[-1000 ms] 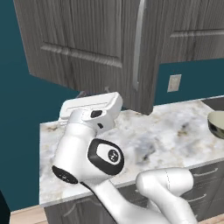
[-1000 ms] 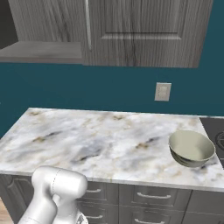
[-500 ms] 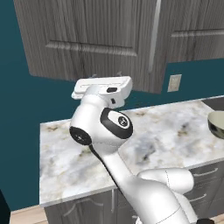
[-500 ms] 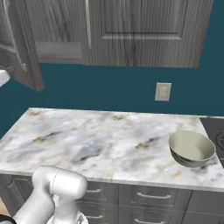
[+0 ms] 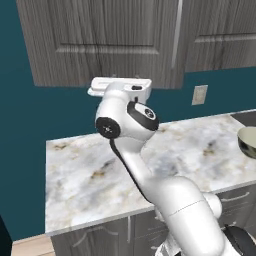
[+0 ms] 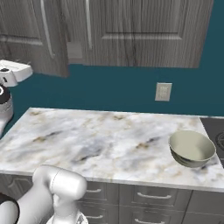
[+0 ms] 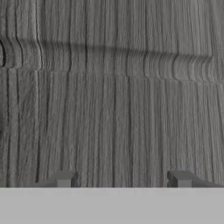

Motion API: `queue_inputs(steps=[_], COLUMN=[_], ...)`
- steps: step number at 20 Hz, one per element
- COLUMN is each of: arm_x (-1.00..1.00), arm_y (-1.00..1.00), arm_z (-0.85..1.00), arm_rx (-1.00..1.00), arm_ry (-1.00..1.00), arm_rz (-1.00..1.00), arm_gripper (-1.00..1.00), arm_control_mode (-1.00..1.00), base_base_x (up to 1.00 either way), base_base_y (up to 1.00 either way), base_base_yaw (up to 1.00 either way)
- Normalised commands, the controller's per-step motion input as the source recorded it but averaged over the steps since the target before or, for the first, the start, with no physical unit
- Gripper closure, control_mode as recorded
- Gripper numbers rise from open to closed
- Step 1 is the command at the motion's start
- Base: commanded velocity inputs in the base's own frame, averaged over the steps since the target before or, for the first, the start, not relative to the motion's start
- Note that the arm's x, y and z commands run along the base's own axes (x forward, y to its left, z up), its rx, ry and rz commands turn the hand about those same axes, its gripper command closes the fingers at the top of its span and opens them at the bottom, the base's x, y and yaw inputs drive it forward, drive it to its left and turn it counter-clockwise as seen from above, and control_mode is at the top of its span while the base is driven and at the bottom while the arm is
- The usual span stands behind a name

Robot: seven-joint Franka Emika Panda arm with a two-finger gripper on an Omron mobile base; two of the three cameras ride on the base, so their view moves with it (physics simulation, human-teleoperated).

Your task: Open the cabinet and move the ladle to the pot. Then close the cabinet.

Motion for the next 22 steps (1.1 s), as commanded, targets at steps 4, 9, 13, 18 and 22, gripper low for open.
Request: queue_inputs(steps=[4, 9, 13, 18, 22], arm_x=[0.84, 0.72, 0.67, 0.38, -0.02], arm_y=[-0.26, -0.25, -0.25, -0.08, 0.00], arm_z=[0.11, 0.15, 0.19, 0.28, 0.44], arm_rx=[0.18, 0.17, 0.18, 0.17, 0.08], arm_ry=[0.07, 0.04, 0.05, 0.08, 0.05], arm_rz=[0.24, 0.31, 0.35, 0.27, 0.10], arm_gripper=[-1.00, -1.00, -1.00, -1.00, -1.00], arm_control_mode=[-1.00, -1.00, -1.00, -1.00, -1.00], base_base_x=[0.00, 0.00, 0.00, 0.00, 0.00], base_base_y=[0.00, 0.00, 0.00, 0.00, 0.00], base_base_yaw=[0.00, 0.00, 0.00, 0.00, 0.00])
